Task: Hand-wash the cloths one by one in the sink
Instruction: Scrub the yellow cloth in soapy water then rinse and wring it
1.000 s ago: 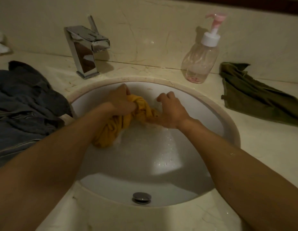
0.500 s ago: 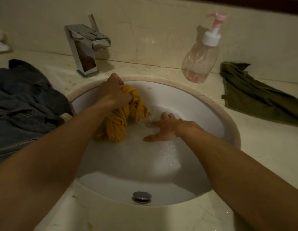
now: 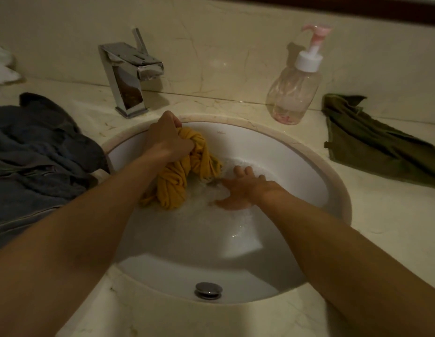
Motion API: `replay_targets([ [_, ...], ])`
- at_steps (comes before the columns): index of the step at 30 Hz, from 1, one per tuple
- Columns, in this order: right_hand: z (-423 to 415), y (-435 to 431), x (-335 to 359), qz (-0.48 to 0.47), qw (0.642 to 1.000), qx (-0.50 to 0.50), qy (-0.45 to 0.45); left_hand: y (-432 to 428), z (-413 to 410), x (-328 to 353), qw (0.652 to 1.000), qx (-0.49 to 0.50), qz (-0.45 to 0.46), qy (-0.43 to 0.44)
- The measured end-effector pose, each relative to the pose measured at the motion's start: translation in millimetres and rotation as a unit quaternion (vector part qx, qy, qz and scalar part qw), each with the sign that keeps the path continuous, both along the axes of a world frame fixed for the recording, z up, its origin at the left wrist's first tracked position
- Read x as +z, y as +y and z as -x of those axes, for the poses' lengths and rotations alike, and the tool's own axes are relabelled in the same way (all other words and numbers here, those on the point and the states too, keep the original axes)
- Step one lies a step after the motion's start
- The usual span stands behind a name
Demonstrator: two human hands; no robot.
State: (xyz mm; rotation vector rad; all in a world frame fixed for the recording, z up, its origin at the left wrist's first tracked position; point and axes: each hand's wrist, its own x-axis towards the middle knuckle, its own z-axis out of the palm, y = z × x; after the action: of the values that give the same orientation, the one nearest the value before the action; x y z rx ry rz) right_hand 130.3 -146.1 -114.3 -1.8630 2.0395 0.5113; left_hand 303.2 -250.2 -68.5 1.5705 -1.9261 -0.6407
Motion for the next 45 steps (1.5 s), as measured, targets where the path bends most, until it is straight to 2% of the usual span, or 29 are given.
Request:
replay_targets([
  [4,2,-3,7,0.036,0.997,-0.025,-0.069,-1,0,0,1.000,0.000,0.009,0.001],
  [9,0,0,2,0.002,0.999,-0.005,-0.046,-2,0,0,1.000,0.008,0.013,0.001],
  [22,2,-6,4,0.002,0.999,-0.007,-0.050,-1,1,-3,1.000,-0.009,0.015,-0.002],
  [26,3,-6,17,0.033,0.995,-0.009,-0.089,1,2,0,0.999,-0.030,0.015,0.009],
  [28,8,-10,26,0.139,0.975,-0.057,-0.162,4,4,3,0.998,-0.054,0.007,0.024],
  [30,11,-12,36,0.258,0.921,-0.103,-0.272,9,6,6,0.994,-0.094,-0.004,0.054],
  [31,13,-14,39,0.287,0.896,-0.106,-0.322,12,7,9,0.990,-0.122,-0.011,0.066],
  [35,9,-12,46,0.213,0.866,-0.078,-0.446,29,14,20,0.962,-0.254,-0.026,0.092],
  [40,13,-12,54,0.244,0.861,-0.089,-0.436,32,14,30,0.956,-0.289,0.001,0.055],
  [45,17,-5,70,0.326,0.805,-0.117,-0.482,26,12,33,0.954,-0.295,-0.016,-0.045],
])
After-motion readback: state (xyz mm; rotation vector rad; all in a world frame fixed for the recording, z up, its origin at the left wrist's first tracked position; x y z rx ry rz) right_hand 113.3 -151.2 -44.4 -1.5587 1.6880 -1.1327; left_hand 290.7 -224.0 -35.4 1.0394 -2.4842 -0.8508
